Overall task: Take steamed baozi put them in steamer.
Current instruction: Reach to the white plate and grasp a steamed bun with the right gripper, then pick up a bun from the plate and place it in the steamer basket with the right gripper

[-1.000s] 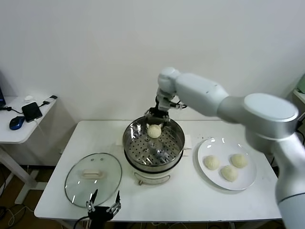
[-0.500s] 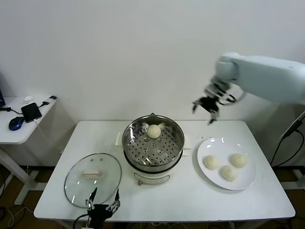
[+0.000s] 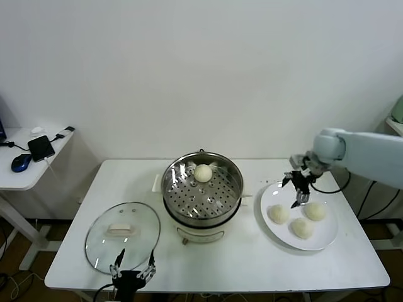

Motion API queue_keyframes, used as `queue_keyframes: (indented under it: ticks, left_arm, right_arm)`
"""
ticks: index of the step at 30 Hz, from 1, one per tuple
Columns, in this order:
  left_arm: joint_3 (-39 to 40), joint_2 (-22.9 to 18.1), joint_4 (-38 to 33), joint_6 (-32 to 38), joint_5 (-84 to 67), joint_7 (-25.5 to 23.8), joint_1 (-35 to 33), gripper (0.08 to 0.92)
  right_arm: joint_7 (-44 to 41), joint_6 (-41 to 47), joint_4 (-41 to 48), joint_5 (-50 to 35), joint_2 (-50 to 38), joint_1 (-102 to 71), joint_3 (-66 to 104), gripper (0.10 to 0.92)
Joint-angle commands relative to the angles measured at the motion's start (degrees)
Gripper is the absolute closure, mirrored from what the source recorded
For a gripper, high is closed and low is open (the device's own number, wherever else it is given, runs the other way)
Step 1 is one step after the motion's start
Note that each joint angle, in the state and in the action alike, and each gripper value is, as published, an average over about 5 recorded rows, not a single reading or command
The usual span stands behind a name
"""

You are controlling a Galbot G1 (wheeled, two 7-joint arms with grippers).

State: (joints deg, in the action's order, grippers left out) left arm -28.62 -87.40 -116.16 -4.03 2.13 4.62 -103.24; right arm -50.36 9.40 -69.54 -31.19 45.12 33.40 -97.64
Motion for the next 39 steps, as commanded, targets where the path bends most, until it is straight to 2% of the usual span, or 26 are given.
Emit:
queue_keyframes:
  ticks: [1,14,22,28,33,39]
  left_arm:
    - [-0.2,0.0,0.4,0.2,0.1,0.1,-0.2,0.177]
    - [0.3,-0.3,0.7,0.0,0.4,0.0,0.1,0.177]
    - [0.6,-0.3,0.7,0.1,0.4,0.1,0.1,0.177]
    - [0.6,-0.2,0.3,0.2,0.4,0.2,-0.3,0.177]
    - [0.9,-0.2,-0.2,-0.1,0.4,0.2,-0.3,0.177]
    - [1.5,0.0,-1.2,-0.5,0.5,0.1,-0.3,0.177]
  right_arm:
    - [3.3,6.4,4.4,0.0,2.1,-11.5,7.5,0.203]
    - [2.4,5.8,5.2,2.4,2.2,-13.0,8.7,0.206]
    - [2.2,5.3,6.0,4.9,2.3,-13.4,10.1,0.335]
    - [0.7,4.9,4.2,4.8,1.9,-9.8,9.6,0.378]
    - [-2.7,3.3,2.2,-0.7,2.7,3.6,3.3,0.378]
    - [-7.7,2.4,0.6,-13.9,7.3,23.4,-5.2,0.38]
